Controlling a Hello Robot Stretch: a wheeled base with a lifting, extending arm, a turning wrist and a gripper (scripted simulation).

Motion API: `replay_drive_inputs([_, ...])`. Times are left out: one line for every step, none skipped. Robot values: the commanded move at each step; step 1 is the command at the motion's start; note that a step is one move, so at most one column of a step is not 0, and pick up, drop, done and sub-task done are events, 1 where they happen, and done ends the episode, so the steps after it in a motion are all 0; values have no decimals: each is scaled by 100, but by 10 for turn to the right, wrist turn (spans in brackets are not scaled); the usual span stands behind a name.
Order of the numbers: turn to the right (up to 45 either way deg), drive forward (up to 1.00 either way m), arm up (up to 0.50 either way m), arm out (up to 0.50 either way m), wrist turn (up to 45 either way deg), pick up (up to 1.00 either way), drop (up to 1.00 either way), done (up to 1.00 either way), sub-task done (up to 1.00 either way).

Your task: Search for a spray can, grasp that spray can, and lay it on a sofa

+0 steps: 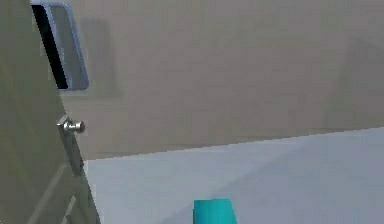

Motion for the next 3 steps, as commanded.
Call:
replay_drive_inputs([0, 25, 0, 0, 0, 0, 0, 0, 0])
replay_drive_inputs([0, 80, 0, 0, 0, 0, 0, 0, 0])
replay_drive_inputs([-300, 0, 0, 0, 0, 0, 0, 0, 0])
